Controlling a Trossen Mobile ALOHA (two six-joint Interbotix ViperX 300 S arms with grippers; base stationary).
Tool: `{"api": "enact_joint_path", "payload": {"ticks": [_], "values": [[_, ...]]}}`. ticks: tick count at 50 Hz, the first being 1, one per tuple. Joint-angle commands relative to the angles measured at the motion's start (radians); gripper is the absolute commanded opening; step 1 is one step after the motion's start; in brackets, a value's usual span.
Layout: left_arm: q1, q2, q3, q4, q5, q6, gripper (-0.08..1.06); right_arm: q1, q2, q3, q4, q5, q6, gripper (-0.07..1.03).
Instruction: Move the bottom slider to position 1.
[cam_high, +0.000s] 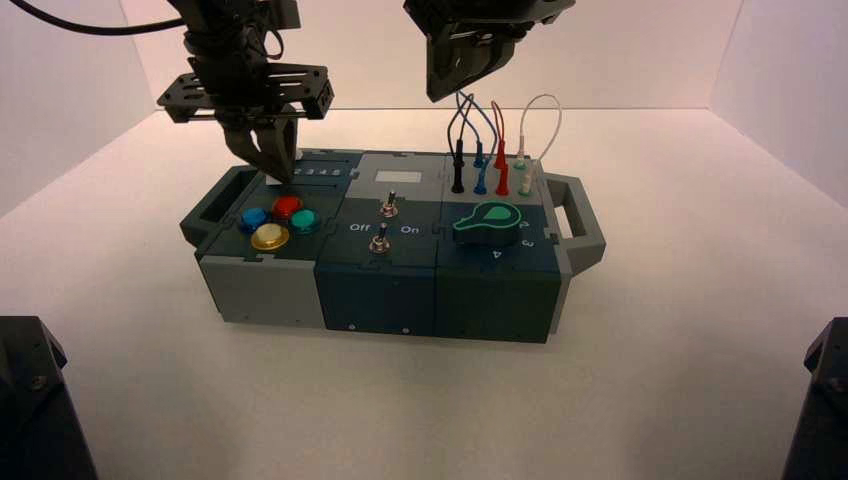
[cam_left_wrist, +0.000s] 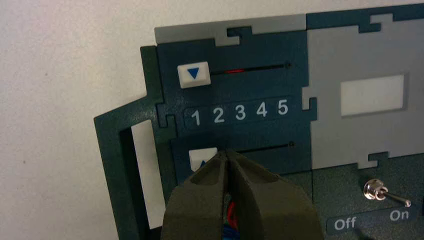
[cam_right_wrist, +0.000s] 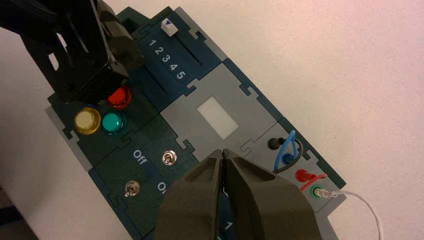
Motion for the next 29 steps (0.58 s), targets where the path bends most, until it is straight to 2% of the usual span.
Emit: {"api": "enact_joint_path", "payload": {"ticks": [1,19,29], "values": [[0.029,-0.046,-0.012,0.008,0.034,0.009,-0.03,0.005,-0.021,-0.032,0.0,-0.002,-0.005,-0.02],[0.029,-0.235,0.018,0.006,0.075,0.009,-0.03,0.005,-0.017,-0.043,-0.008,0.012,-0.005,-0.02],[0.031,-0.232,0.023,0.008,0.078,0.009,-0.03,0.005,-0.009,-0.046,-0.008,0.02,-0.005,-0.02]]}}
